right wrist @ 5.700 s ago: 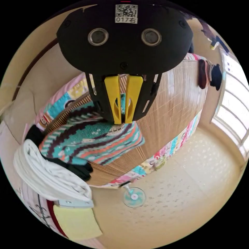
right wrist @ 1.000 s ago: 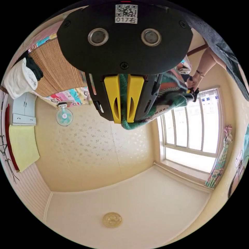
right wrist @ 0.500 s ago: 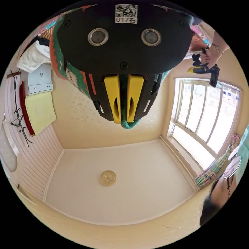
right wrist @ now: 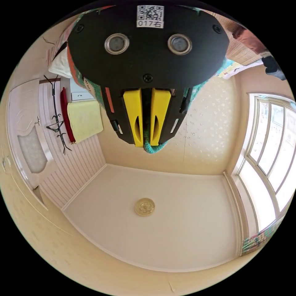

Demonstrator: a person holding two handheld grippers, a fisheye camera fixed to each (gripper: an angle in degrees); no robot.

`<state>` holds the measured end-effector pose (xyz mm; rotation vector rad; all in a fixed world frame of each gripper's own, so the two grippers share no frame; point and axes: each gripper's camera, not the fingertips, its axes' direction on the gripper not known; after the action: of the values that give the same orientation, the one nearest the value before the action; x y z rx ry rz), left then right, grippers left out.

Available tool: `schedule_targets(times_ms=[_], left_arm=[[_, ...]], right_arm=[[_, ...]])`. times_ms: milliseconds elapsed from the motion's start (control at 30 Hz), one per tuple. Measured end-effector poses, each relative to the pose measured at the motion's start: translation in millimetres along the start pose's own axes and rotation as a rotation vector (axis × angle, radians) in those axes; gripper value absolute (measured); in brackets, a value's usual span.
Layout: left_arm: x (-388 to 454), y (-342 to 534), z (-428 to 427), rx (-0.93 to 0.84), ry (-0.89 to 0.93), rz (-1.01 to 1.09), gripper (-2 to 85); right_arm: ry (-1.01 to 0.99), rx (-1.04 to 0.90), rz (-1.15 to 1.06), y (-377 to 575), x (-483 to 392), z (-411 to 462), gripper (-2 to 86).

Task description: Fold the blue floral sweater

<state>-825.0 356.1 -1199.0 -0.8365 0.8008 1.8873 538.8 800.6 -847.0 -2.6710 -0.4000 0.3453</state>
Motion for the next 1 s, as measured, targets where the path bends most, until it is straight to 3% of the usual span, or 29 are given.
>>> schedule_targets(times_ms=[33,100,167,233,367,467,600,733,867,933,1000], left_arm=[[0,-2,1,0.001,-0.051,-0.018,15.4],[-6,-11,-1,0.016,-0.249,-0.094,5.2],[-19,-21,-22,0.072,-0.312,-0.159,4.7],[-36,-30,-59,0.172,-0.348,-0.239,4.4],[-50,-54,-168,0.548,-0.379,-0.244,4.0],[-26,-83,-213,0.693,-0.514,-0.137,3.9],[-26,-128,-229,0.729,-0.582,-0.044,4.0],[-92,-196,-216,0.548,-0.662,-0.05,4.2],[-292,-272,-173,0.206,-0.606,-0.334,5.6],[-383,-267,-146,0.051,-0.726,-0.503,8.5],[-452,-222,-126,-0.092,-0.801,-0.682,8.3]], right_arm=[[0.002,0.001,-0.007,-3,-7,4,2.6],[0.022,0.0,-0.018,-8,-17,9,2.5],[0.047,0.002,-0.026,-11,-22,14,2.4],[0.087,0.003,-0.012,-12,-14,22,2.3],[0.077,-0.007,0.027,-6,30,39,2.3],[-0.167,-0.072,0.046,7,81,62,2.3],[-0.508,-0.341,0.199,29,150,115,2.7],[-0.544,-0.62,0.2,81,169,214,3.7],[-0.471,-1.008,0.125,182,132,395,5.5],[-0.415,-1.22,0.12,294,100,514,7.5],[-0.403,-1.417,0.143,388,77,555,8.6]])
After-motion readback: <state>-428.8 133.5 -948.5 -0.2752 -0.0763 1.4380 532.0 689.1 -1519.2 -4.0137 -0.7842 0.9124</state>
